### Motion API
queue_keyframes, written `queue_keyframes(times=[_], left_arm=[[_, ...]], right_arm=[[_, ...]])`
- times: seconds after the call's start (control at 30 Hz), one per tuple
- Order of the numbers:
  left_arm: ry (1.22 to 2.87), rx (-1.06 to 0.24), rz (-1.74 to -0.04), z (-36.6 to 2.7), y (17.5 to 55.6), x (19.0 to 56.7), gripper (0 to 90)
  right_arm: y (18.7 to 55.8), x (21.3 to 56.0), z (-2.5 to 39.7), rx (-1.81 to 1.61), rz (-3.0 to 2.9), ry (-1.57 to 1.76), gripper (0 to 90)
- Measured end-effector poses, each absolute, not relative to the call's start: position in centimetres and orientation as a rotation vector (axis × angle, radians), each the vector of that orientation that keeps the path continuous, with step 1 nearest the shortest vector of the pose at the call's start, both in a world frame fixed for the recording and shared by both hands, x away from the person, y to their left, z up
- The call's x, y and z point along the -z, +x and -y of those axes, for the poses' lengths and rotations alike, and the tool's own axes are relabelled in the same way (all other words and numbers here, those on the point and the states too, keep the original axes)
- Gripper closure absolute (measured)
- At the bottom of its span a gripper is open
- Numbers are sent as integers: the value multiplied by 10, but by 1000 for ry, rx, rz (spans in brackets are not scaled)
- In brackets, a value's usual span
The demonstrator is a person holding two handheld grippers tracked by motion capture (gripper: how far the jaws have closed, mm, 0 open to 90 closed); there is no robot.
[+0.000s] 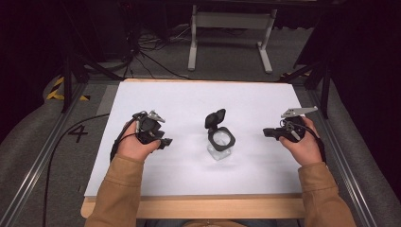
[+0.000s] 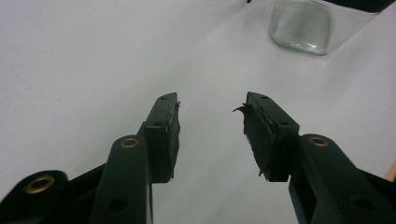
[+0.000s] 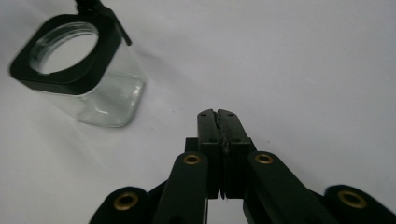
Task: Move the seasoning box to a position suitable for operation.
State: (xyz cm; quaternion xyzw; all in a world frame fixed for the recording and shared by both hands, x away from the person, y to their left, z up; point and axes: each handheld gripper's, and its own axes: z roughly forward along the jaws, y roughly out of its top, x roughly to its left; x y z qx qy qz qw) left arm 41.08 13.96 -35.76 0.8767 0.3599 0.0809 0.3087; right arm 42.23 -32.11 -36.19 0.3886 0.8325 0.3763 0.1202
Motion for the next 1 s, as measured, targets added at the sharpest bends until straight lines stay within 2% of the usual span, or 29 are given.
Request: queue_keyframes(times=[0.3, 0.53, 0.63, 0.7, 0.73, 0.87, 1.0], left_arm=[[2315, -140, -949, -134, 408, 356, 530], [2269, -142, -952, -137, 404, 353, 514], [2206, -171, -944, -139, 401, 350, 555], [2175, -192, -943, -139, 399, 348, 658], [2133, -203, -942, -139, 399, 346, 658], [2046, -226, -893, -132, 402, 342, 803], [2002, -219, -857, -121, 408, 341, 854]], right_arm=[[422, 368, 310, -1086, -2519, 1063, 898], [420, 366, 297, -1169, -2553, 1030, 898], [420, 364, 291, -1170, -2568, 1000, 898], [420, 364, 289, -1159, -2569, 994, 898], [421, 365, 288, -1148, -2575, 993, 899], [420, 363, 290, -1139, -2569, 996, 899], [411, 361, 293, -1169, -2548, 1004, 899]])
